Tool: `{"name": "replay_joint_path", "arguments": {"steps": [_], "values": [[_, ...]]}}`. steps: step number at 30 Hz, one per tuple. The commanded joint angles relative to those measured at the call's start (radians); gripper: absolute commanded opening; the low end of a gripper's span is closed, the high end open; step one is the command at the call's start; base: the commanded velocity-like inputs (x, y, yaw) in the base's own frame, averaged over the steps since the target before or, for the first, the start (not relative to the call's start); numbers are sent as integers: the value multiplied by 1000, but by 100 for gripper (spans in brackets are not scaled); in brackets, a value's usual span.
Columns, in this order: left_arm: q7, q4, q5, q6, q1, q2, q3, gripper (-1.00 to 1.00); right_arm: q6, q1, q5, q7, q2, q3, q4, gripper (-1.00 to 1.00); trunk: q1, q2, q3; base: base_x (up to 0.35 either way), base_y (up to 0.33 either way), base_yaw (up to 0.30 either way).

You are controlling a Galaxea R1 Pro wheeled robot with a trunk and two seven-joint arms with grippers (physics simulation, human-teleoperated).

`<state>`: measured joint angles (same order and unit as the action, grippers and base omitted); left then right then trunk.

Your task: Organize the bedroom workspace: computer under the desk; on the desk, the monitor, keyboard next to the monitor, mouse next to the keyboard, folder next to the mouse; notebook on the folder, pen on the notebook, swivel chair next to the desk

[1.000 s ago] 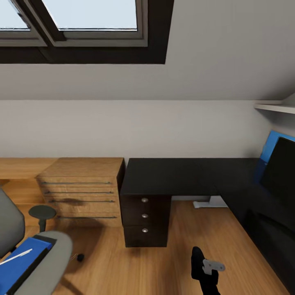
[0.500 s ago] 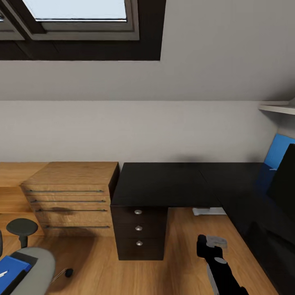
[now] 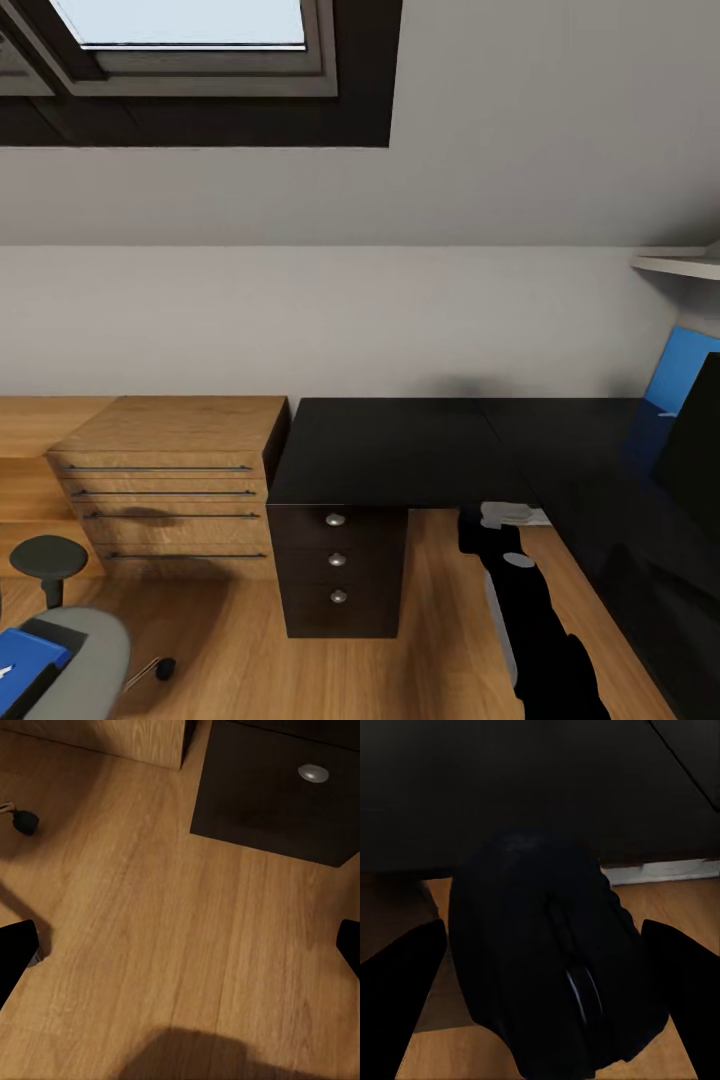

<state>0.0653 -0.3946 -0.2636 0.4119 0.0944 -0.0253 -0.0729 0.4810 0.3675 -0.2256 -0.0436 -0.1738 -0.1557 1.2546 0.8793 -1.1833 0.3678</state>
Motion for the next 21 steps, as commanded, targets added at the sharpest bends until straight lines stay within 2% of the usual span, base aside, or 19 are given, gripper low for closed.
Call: {"name": "replay_joint_path", "arguments": {"steps": [1, 5, 8, 16, 21], "values": [[7, 0, -6, 3, 1, 1, -8, 100, 8, 1, 5, -1, -1, 8, 14, -100, 0, -1, 1, 0, 0, 0], [7, 0, -6, 2, 1, 1, -8, 100, 5, 1, 61, 1, -1, 21, 24, -100, 0, -1, 1, 0, 0, 0], [8, 0, -6, 2, 1, 1, -8, 100, 0, 1, 77, 2, -1, 25, 9, -100, 0, -1, 1, 68, 0, 0], [10, 0, -6, 2, 1, 2, -8, 100, 0, 1, 92, -2, -1, 29, 3, -100, 0, -1, 1, 301, -1, 25], [11, 0, -6, 2, 1, 2, -8, 100, -1, 0, 138, -4, -1, 28, 3, -100, 0, -1, 1, 306, -108, 228]]}}
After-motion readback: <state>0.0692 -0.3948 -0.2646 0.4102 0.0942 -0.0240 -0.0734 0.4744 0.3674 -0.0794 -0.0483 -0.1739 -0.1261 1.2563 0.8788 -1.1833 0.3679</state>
